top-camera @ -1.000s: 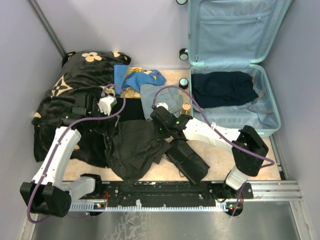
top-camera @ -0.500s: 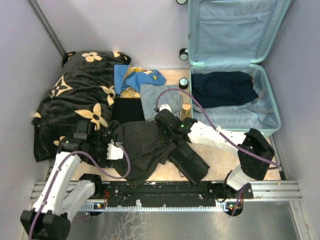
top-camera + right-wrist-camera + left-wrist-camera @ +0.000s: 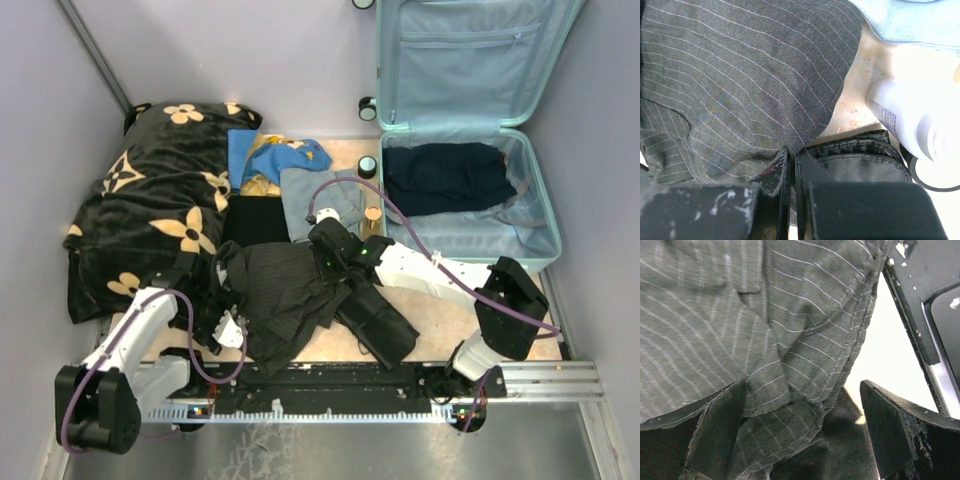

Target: Pack the luggage

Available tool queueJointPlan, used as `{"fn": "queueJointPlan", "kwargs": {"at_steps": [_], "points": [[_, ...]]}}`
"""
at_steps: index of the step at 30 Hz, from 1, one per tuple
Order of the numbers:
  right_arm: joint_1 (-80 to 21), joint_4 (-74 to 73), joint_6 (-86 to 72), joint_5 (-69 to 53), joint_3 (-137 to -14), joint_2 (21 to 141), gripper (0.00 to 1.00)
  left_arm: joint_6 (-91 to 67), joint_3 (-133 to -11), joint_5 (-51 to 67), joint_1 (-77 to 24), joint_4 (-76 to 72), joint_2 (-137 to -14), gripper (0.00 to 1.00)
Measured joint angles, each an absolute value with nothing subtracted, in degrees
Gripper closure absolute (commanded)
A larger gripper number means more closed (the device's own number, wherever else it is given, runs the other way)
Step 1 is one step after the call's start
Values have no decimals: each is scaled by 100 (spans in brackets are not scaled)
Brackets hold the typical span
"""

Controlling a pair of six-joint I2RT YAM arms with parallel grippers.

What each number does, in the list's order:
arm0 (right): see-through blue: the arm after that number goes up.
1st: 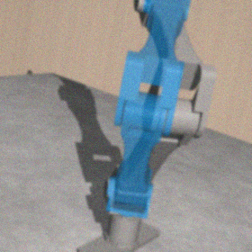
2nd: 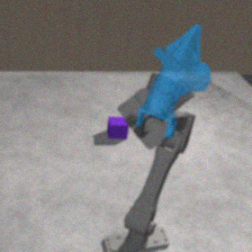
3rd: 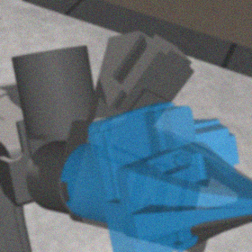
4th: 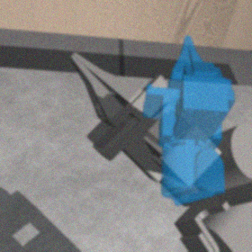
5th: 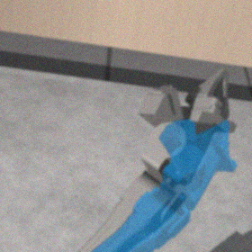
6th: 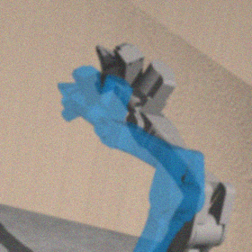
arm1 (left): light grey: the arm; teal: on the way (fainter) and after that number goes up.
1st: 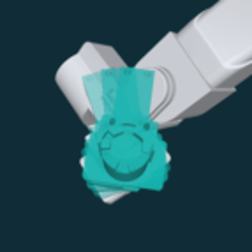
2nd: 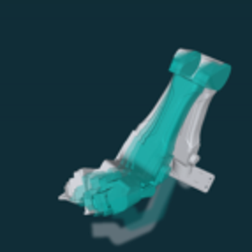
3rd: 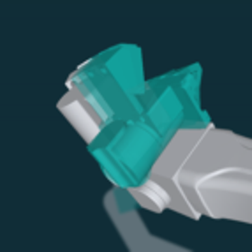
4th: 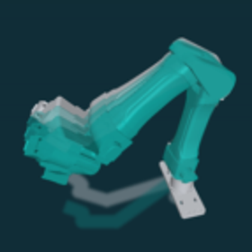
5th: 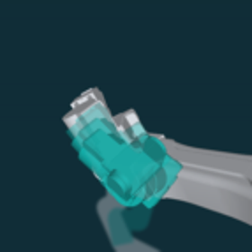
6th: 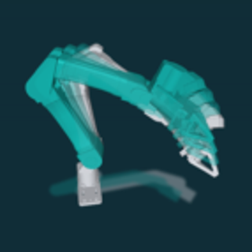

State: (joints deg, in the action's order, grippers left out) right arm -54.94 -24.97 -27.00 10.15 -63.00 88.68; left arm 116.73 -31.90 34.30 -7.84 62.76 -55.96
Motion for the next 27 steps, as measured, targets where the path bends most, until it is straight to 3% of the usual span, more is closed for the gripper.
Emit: {"fn": "queueJointPlan", "kwargs": {"at_steps": [5, 8, 13, 18, 27], "points": [[-5492, -2477, -2694, 956, -6311, 8938, 100, 11793, -2781, 3103, -784, 5649, -5955, 0], [-5483, -2477, -2657, 921, -6346, 9028, 100, 11740, -2620, 3356, -784, 5076, -5798, 6], [-5483, -2443, -2611, 858, -6488, 9170, 100, 11830, -2193, 3741, -808, 3573, -5586, 44], [-5487, -2408, -2552, 733, -6661, 9225, 100, 11769, -2088, 3756, -897, 3299, -5680, 98], [-5577, -2359, -2329, 622, -7269, 9148, 100, 10847, -3656, 4171, -928, 4786, -5142, 100]]}}
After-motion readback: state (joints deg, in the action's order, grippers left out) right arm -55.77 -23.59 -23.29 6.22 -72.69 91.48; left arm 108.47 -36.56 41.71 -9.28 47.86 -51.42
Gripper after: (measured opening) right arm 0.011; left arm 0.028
